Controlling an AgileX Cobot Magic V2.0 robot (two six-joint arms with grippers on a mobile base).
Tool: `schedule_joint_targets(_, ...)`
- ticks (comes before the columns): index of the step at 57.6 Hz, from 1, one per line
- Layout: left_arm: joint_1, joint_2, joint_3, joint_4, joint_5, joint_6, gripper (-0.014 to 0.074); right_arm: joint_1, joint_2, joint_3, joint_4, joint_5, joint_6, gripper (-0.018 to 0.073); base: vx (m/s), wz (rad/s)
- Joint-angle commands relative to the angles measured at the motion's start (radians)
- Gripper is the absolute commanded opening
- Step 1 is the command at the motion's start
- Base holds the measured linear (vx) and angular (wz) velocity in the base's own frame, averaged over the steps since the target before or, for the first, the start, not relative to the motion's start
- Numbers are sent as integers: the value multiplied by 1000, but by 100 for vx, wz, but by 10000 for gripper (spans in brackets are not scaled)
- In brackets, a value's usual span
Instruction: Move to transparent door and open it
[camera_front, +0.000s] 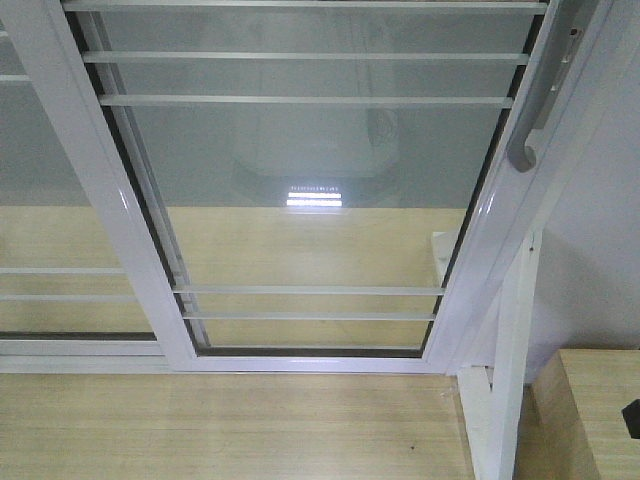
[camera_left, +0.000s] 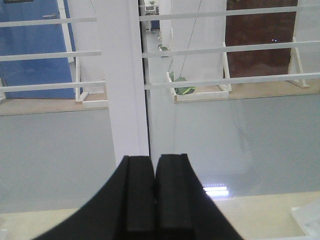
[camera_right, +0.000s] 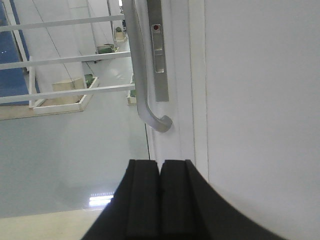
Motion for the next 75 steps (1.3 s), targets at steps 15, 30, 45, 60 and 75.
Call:
schedule_joint_targets(15, -4, -4, 13, -1, -102, -7, -6, 0, -12, 2, -9, -85, -8, -6, 0, 0)
schedule_joint_targets(30, -4, -4, 9, -3, -208, -27, -6, 0, -12, 2, -1, -150, 5, -6, 0, 0)
schedule_joint_targets(45, -4, 7, -140, -2, -312, -27, -6, 0, 11, -189, -18, -195, 0, -6, 0, 0)
schedule_joint_targets(60, -4, 238, -417, -2, -125, -24, -6, 0, 298, -501, -99, -80, -1, -6, 0, 0)
schedule_joint_targets(75, -4, 522, -437, -2, -187, -25, -3, 0, 633, -524, -85, -111, 1, -3, 0, 0)
